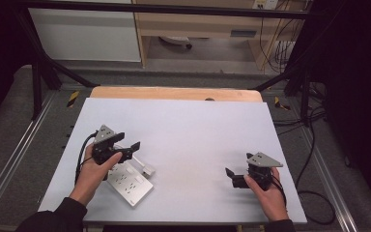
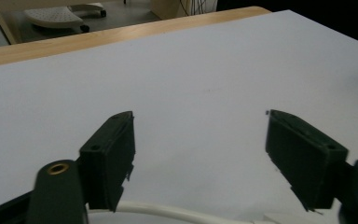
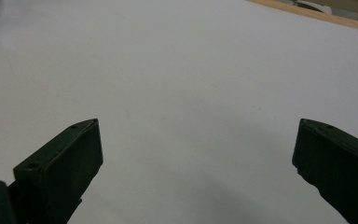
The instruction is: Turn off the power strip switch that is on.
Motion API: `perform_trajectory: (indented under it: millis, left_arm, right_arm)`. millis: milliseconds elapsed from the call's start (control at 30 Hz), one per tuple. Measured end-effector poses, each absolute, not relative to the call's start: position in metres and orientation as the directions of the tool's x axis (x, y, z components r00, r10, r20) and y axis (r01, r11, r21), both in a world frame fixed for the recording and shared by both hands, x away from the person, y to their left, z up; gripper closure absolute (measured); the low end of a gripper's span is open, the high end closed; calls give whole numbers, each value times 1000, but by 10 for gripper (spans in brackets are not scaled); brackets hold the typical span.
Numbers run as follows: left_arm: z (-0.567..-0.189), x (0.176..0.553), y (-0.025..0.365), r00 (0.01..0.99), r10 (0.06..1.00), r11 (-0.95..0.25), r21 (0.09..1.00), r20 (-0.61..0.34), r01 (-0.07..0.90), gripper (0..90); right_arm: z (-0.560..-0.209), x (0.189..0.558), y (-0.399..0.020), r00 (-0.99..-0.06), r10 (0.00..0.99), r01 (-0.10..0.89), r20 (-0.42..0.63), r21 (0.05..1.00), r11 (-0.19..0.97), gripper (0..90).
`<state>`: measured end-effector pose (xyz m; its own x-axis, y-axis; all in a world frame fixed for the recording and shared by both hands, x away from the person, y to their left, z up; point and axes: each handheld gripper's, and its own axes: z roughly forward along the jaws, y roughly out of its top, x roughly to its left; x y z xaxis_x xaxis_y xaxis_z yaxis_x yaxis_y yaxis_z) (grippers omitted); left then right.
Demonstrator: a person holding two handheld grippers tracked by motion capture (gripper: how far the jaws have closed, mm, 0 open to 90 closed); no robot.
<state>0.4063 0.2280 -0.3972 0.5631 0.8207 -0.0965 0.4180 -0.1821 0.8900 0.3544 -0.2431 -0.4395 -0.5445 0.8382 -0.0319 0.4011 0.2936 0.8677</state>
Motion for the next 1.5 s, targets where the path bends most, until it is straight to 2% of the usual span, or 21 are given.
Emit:
perform_trajectory:
  millis: [167,400,1500]
  left_arm:
    - [-397,409,227,535,838,-148,900,-106,409,178]
    - [-392,407,233,529,838,-99,915,-136,392,48]
    - [-358,375,262,535,832,-41,945,-149,325,51]
  right_arm:
    - [-440,355,-243,-545,838,401,-31,868,293,21]
    - [-439,354,-243,-544,838,400,-35,868,296,21]
    - [-438,354,-244,-543,839,393,-35,872,291,21]
